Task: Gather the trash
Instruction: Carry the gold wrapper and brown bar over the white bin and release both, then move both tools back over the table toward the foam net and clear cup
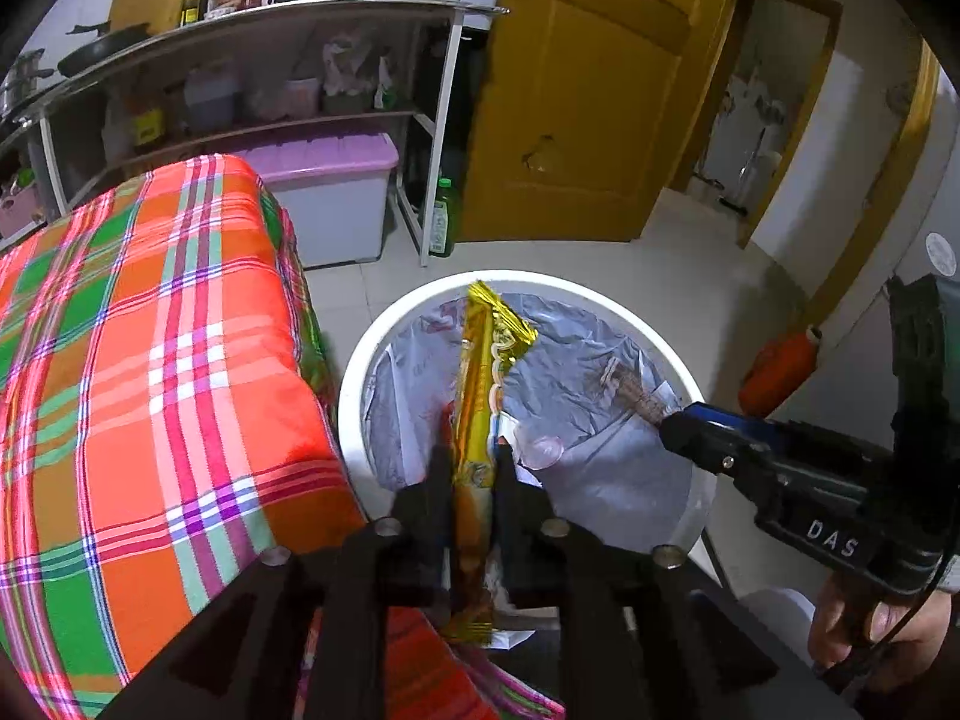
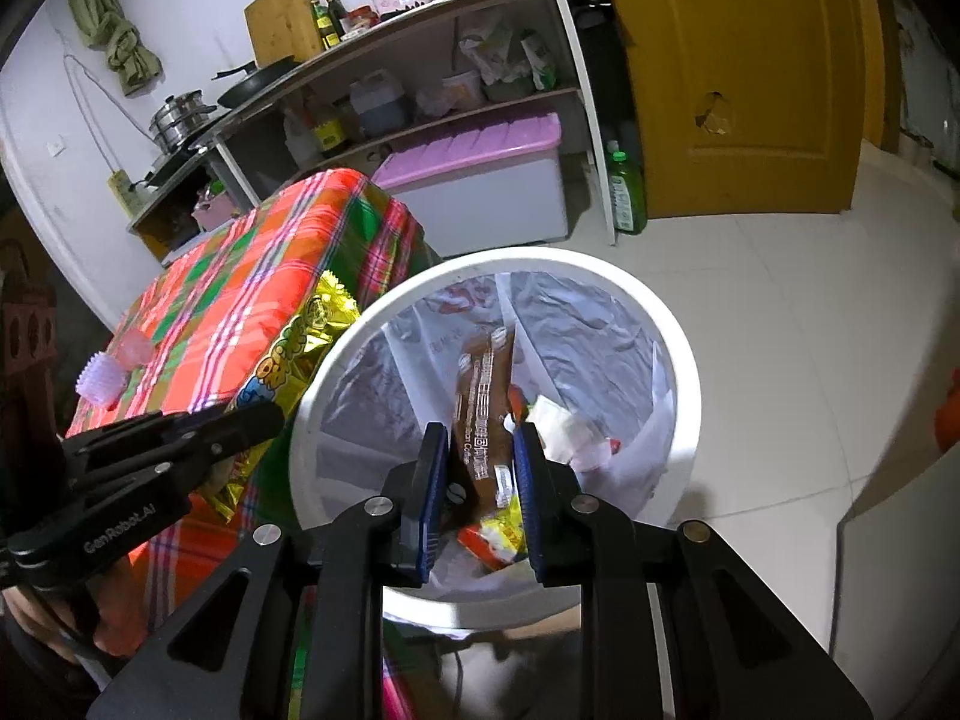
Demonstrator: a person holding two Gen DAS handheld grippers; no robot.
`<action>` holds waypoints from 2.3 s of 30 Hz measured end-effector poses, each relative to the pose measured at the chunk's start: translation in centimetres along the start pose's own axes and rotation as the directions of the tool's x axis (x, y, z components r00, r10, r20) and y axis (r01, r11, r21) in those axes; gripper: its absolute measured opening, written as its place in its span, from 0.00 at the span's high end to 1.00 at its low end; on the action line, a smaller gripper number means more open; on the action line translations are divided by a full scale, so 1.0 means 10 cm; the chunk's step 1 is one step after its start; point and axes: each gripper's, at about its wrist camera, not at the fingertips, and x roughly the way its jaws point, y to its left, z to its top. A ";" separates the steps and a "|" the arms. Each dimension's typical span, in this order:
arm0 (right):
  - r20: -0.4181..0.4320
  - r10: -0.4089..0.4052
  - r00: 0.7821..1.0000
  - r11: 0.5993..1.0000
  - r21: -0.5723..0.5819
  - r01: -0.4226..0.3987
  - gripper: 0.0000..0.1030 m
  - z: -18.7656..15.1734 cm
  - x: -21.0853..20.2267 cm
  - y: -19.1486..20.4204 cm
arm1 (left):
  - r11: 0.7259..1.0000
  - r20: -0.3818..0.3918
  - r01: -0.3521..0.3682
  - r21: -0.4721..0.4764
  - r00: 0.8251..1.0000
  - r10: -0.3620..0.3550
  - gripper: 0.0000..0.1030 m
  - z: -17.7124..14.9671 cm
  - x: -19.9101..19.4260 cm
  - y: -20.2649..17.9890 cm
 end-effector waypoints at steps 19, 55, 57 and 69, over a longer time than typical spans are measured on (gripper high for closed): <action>0.042 0.016 0.999 1.000 -0.022 -0.015 0.65 -0.01 -0.22 0.09 | 1.000 0.041 -0.004 -0.011 0.999 0.005 0.71 -0.02 -0.19 -0.01; 0.097 0.133 0.986 0.969 -0.222 -0.109 0.62 -0.12 -0.67 1.12 | 0.987 0.228 -0.112 -0.114 0.964 0.136 0.71 -0.45 -1.43 0.47; 0.093 0.143 0.985 0.966 -0.232 -0.118 0.62 -0.12 -0.66 1.16 | 0.985 0.231 -0.121 -0.123 0.962 0.147 0.71 -0.48 -1.48 0.51; 0.057 0.205 0.977 0.939 -0.294 -0.180 0.58 -0.17 -0.57 1.50 | 0.966 0.225 -0.171 -0.195 0.951 0.214 0.71 -0.68 -1.63 0.87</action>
